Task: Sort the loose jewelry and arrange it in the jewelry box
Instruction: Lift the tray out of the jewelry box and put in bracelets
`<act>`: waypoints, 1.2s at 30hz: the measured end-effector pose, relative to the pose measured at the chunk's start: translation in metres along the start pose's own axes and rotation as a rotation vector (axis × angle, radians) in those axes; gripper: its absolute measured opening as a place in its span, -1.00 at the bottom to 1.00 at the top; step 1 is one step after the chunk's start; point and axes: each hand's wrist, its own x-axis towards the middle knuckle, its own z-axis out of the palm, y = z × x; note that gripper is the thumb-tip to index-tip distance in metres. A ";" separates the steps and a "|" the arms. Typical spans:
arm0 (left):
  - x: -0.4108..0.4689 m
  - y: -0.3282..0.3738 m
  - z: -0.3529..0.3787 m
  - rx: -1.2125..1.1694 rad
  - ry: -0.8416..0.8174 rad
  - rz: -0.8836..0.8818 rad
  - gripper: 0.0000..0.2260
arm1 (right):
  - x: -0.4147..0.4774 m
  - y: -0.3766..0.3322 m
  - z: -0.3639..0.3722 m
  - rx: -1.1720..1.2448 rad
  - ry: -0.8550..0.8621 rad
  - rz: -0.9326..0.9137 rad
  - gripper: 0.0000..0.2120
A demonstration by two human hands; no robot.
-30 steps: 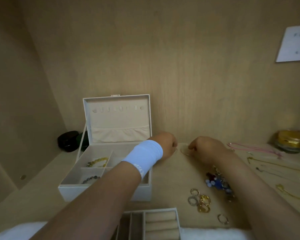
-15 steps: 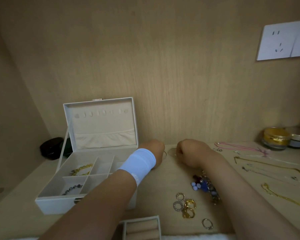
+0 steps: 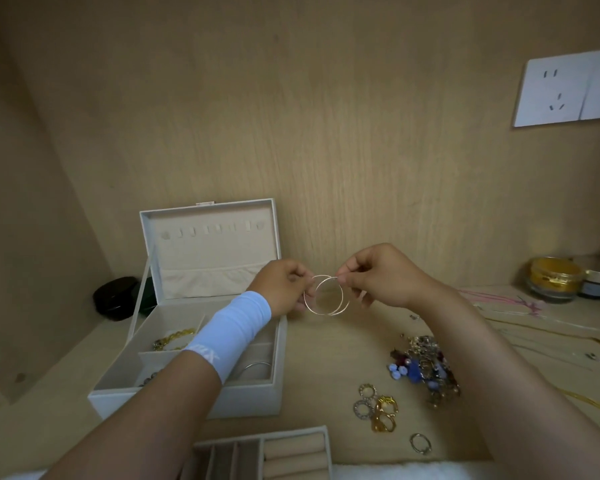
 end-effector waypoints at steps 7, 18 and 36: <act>-0.030 -0.002 -0.020 -0.253 -0.072 -0.038 -0.95 | -0.003 -0.019 0.031 -0.070 0.105 -0.103 -0.96; -0.069 -0.013 -0.081 -0.242 -0.055 -0.047 -0.95 | -0.006 -0.054 0.094 -0.293 0.199 -0.244 -0.90; -0.047 -0.052 -0.087 0.587 -0.011 -0.061 -0.80 | 0.046 -0.063 0.143 -1.103 -0.114 -0.187 -0.83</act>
